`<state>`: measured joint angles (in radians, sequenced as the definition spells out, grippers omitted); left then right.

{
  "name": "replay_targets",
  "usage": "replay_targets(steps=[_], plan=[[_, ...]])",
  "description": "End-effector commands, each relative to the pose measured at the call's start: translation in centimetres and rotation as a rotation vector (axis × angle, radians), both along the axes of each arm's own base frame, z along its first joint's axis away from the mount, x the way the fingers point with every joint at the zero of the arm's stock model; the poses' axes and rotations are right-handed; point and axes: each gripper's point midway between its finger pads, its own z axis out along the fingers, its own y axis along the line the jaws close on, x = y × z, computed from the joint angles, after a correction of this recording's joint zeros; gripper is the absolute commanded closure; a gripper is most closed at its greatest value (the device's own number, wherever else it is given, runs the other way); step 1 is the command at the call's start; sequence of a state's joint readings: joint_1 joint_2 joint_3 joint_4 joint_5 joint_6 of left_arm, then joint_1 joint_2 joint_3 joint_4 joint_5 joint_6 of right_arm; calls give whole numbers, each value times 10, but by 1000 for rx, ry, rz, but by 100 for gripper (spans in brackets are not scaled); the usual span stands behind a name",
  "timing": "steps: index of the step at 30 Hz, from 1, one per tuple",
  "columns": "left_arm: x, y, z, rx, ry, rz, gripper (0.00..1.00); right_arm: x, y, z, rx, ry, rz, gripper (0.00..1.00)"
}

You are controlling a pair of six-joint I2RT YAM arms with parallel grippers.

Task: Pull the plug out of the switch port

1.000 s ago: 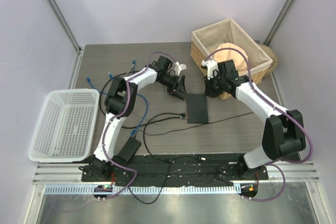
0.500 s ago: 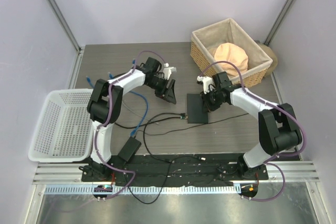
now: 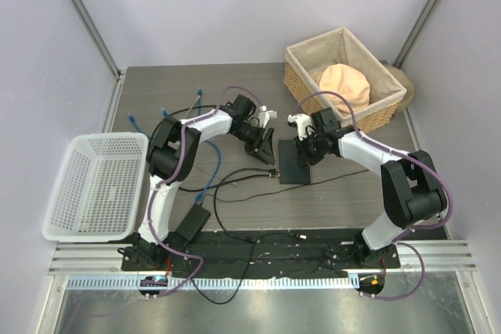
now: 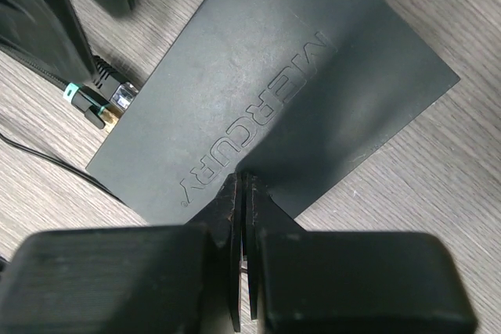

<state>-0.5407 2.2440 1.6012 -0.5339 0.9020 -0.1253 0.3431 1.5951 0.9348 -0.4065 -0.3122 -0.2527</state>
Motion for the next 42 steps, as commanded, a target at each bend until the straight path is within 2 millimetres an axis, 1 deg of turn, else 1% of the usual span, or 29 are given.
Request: replay_targets(steps=[1,7,10,15,18,25,30,34,37,42], plan=[[-13,-13,-19,-2,60,-37,50,-25,-25,-29,-117,72,-7,99],[-16,-14,-23,-10,73,-57,53,-31,-26,-31,-113,83,-10,99],[-20,-15,-25,-14,72,-77,55,-29,-25,-31,-111,79,-10,99],[-27,-14,-35,8,79,-94,57,-24,-24,-29,-109,68,-11,99],[-29,-15,-37,13,76,-102,59,-23,-23,-29,-106,61,-11,99],[-29,-14,-40,28,67,-104,61,-25,-23,-28,-98,57,-12,99],[-30,-15,-42,37,61,-105,64,-27,-25,-29,-107,59,-16,99],[-31,-16,-44,50,55,-106,64,-27,-25,-29,-103,54,-16,99],[-28,-14,-50,85,40,-92,64,-28,-25,-29,-103,54,-16,99],[-25,-11,-64,162,-1,-72,60,-27,-25,-28,-103,51,-17,99]])
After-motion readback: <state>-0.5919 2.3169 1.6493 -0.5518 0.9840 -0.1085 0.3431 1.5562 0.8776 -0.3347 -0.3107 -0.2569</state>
